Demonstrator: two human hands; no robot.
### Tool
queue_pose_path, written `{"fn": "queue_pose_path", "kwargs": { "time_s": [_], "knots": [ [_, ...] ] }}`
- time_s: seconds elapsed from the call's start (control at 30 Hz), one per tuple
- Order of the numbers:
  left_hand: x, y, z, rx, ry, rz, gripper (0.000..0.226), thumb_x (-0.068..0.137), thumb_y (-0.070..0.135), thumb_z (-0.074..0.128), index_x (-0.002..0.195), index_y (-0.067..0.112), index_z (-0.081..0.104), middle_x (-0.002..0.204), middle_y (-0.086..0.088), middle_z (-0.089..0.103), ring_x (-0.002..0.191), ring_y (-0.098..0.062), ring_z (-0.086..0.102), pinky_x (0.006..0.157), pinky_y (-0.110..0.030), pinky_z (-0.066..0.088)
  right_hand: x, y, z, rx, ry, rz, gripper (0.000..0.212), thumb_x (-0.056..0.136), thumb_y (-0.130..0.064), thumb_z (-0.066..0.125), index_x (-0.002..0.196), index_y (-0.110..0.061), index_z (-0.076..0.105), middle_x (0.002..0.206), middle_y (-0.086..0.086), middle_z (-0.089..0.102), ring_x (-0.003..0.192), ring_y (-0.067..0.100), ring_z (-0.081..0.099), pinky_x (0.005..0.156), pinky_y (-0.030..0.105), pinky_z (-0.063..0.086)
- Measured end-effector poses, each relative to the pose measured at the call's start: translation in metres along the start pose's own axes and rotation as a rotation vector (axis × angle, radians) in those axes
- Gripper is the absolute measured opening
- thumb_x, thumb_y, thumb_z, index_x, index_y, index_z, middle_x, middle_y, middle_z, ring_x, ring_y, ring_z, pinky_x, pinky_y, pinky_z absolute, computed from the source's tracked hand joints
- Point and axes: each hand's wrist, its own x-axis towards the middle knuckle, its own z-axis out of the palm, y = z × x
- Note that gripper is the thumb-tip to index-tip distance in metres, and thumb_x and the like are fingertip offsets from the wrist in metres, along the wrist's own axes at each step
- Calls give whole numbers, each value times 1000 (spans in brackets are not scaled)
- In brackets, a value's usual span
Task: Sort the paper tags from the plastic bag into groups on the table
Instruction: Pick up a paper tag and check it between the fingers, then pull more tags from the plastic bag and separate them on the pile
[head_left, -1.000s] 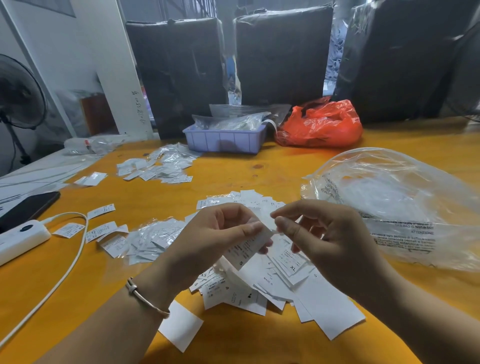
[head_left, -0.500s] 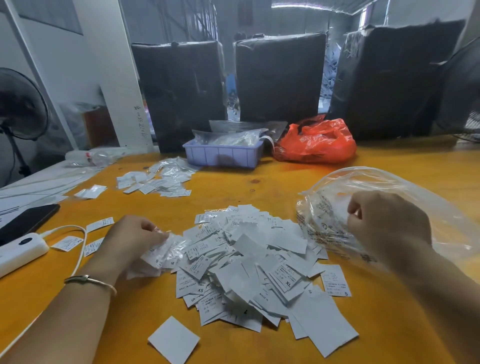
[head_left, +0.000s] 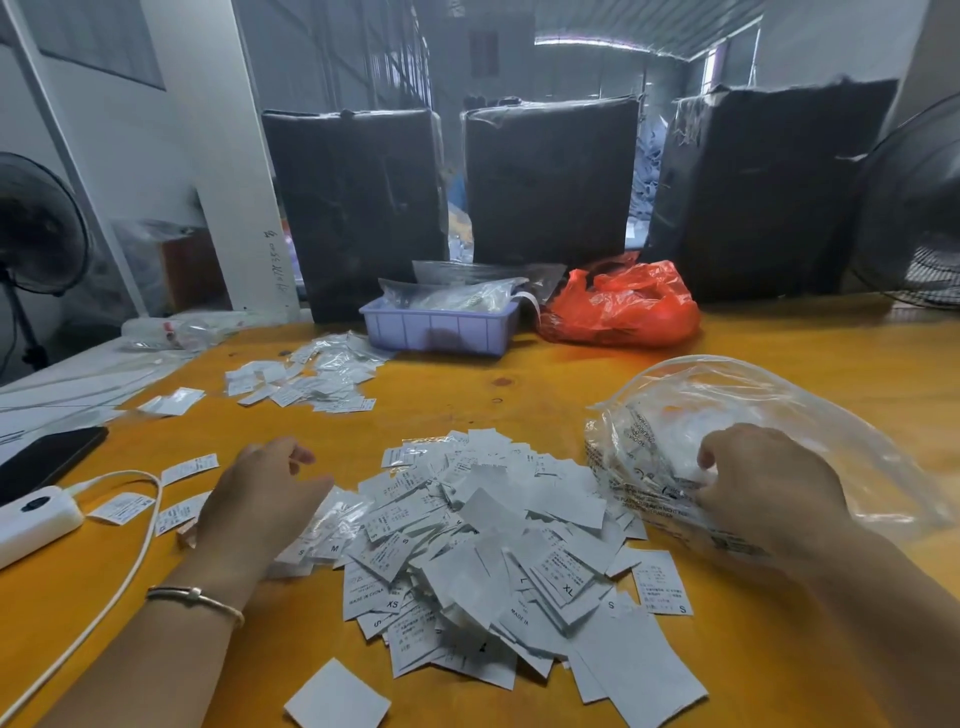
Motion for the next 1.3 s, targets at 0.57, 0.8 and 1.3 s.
{"fn": "queue_pose_path", "kwargs": {
  "time_s": [0.57,0.8,1.3],
  "knots": [
    [-55,55,10,-374,-151,453,11,89,23,72,96,29,68,97,16,62,88,3,59,66,-17,45,-6,-7,-3,519,851,-205,9,84,-6,71,80,-3,63,69,13,65,62,30,59,58,28,37],
    [-70,74,2,-591,-518,492,51,77,64,67,122,41,59,114,22,66,106,3,62,75,-14,53,-41,-54,1,1519,-107,-384,6,87,0,62,89,-6,63,75,11,73,63,18,65,58,27,47],
    [-78,81,-9,-794,-815,425,8,80,17,80,81,14,73,79,-8,75,71,-17,70,62,-19,50,-48,-63,8,1598,-245,-391,31,64,-9,81,92,-6,68,78,14,72,69,21,67,66,23,55]
  ]
}}
